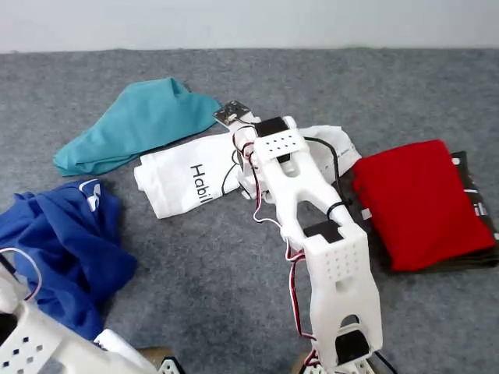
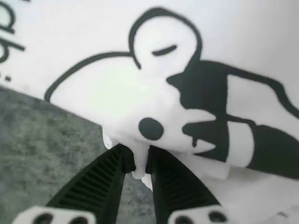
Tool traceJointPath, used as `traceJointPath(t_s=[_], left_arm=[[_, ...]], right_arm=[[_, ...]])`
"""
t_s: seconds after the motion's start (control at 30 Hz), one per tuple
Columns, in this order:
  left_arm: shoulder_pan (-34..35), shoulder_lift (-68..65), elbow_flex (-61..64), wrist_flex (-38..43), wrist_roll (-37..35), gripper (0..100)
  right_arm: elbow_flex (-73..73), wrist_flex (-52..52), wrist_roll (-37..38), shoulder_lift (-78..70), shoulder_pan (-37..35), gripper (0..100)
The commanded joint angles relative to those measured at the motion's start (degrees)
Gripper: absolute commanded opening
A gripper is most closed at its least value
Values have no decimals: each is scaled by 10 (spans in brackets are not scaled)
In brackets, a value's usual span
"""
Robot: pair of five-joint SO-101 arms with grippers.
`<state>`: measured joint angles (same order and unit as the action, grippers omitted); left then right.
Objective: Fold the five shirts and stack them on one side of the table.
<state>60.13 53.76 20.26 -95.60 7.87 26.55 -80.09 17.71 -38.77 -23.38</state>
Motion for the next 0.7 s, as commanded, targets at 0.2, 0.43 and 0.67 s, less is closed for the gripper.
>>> traceJointPath(t_s=[0.2,0.43,0.67], left_arm=[[2,6,-1,10,-3,114],[2,6,-1,10,-3,114],[2,6,-1,9,-3,114]], right_arm=[[8,-149,48,305,-25,10],[5,-132,75,563,-79,10],[-6,-130,71,661,-91,10]])
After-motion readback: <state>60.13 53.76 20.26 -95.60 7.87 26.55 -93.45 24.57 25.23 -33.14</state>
